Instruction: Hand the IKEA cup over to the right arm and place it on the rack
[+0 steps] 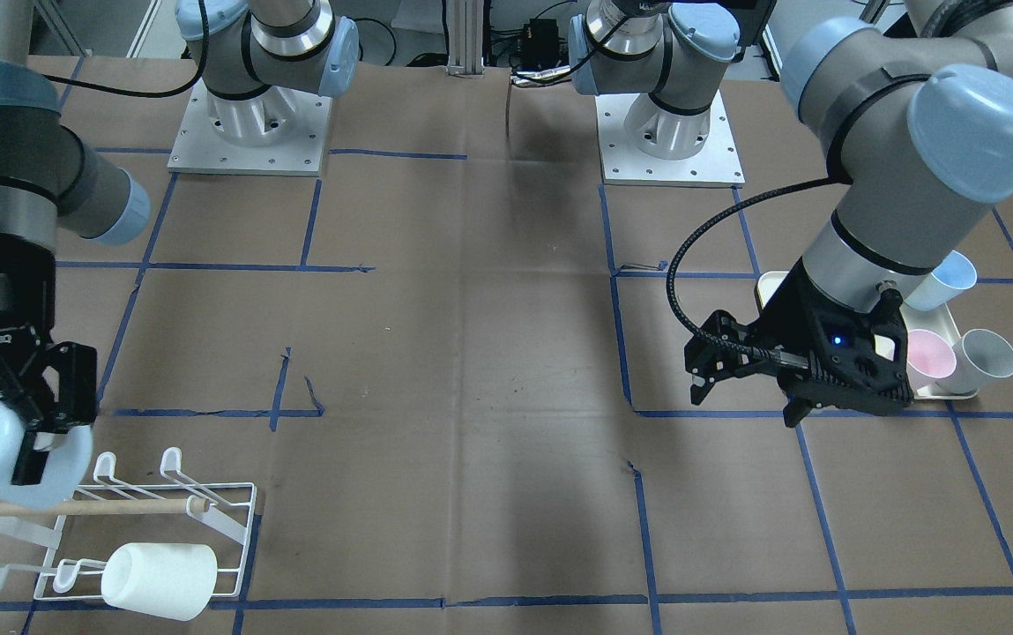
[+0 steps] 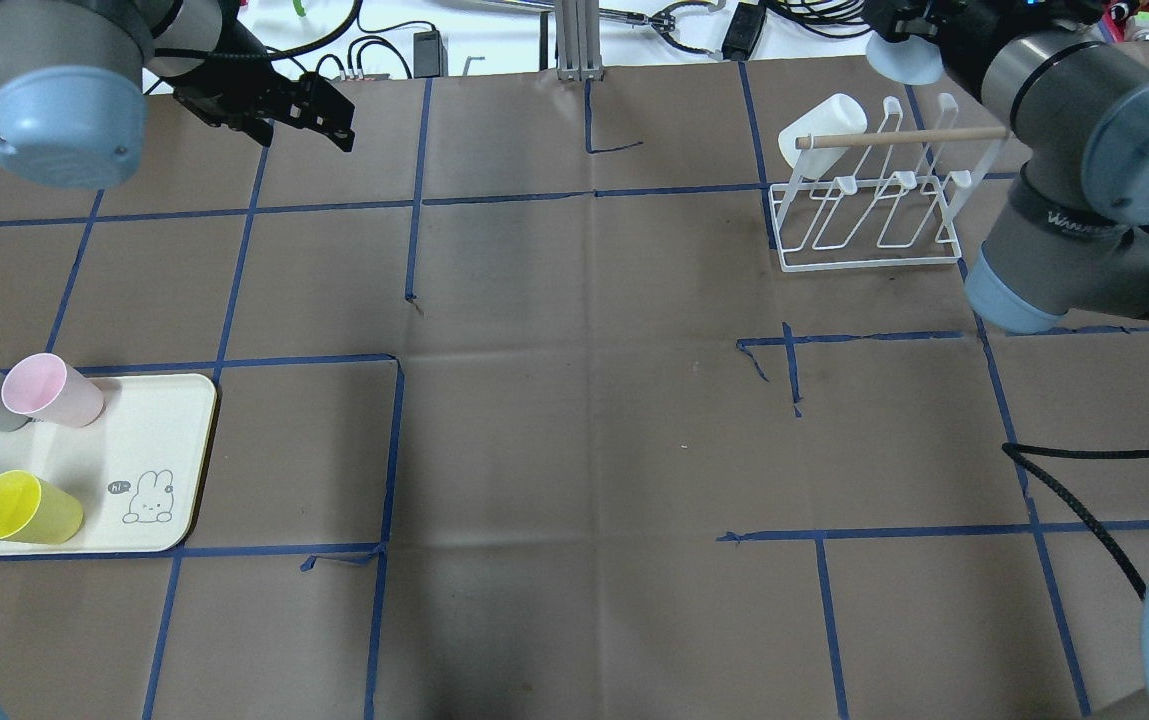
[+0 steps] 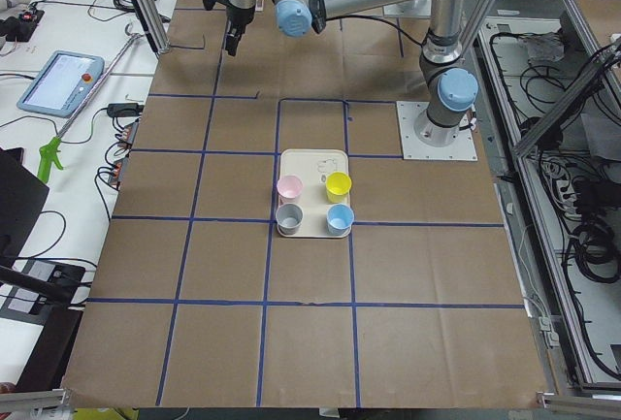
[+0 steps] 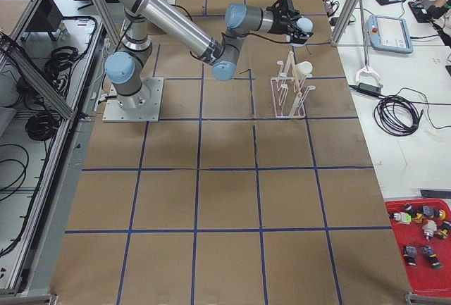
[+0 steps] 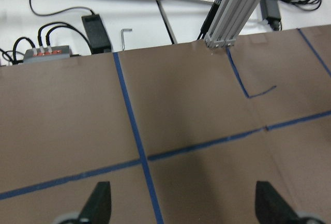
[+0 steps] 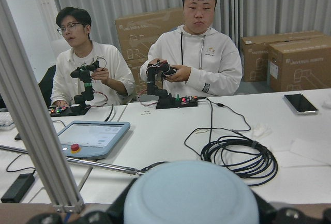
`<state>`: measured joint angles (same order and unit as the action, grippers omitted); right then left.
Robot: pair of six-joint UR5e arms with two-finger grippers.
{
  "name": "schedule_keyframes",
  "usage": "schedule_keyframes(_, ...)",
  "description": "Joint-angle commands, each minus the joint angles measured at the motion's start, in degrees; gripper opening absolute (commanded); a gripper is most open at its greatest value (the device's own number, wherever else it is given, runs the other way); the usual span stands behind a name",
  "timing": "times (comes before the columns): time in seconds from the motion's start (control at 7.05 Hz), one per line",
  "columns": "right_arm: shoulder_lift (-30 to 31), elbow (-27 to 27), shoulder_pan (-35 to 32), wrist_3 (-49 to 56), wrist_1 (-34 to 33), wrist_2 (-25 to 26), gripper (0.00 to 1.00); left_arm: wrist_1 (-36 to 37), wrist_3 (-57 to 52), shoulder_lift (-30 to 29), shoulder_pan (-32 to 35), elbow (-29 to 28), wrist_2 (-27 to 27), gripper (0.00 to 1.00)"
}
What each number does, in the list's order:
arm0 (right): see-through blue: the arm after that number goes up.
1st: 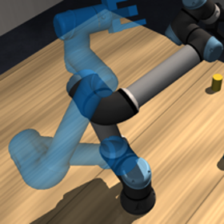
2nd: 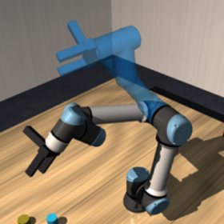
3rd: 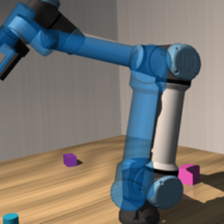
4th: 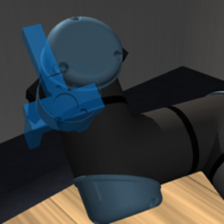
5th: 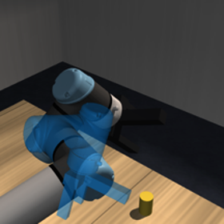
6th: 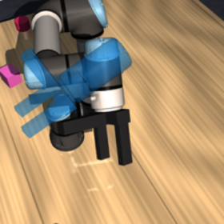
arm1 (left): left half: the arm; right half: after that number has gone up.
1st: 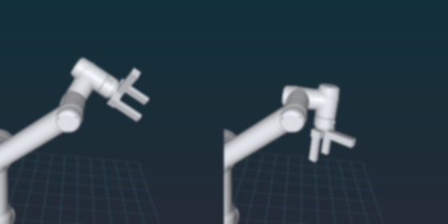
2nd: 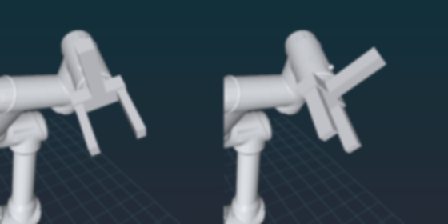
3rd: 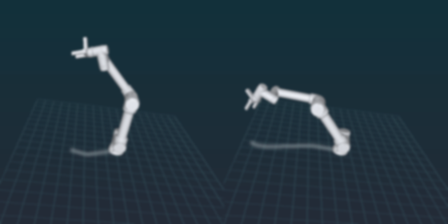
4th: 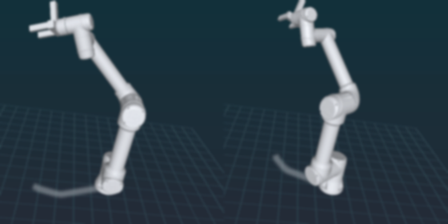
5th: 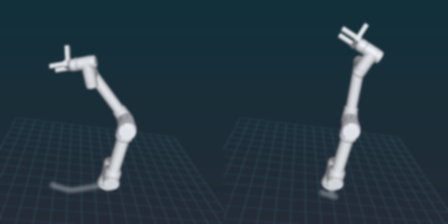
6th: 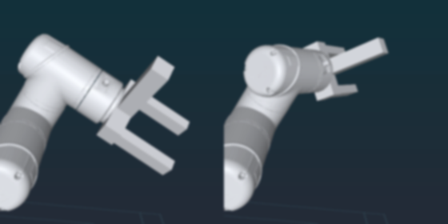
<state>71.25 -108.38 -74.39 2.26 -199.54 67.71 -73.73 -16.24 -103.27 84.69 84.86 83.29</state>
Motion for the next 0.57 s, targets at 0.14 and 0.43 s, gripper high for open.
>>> schedule_keyframes(0.14,-10.92,9.47,4.16,4.60,-0.67,-0.90,0.09,-17.40,9.54,7.71,3.71,-0.50,5.66,0.99)
schedule_keyframes(0.43,-14.20,10.30,5.48,5.99,-0.85,-2.05,0.08,-16.10,9.56,10.62,4.08,4.15,5.49,0.99)
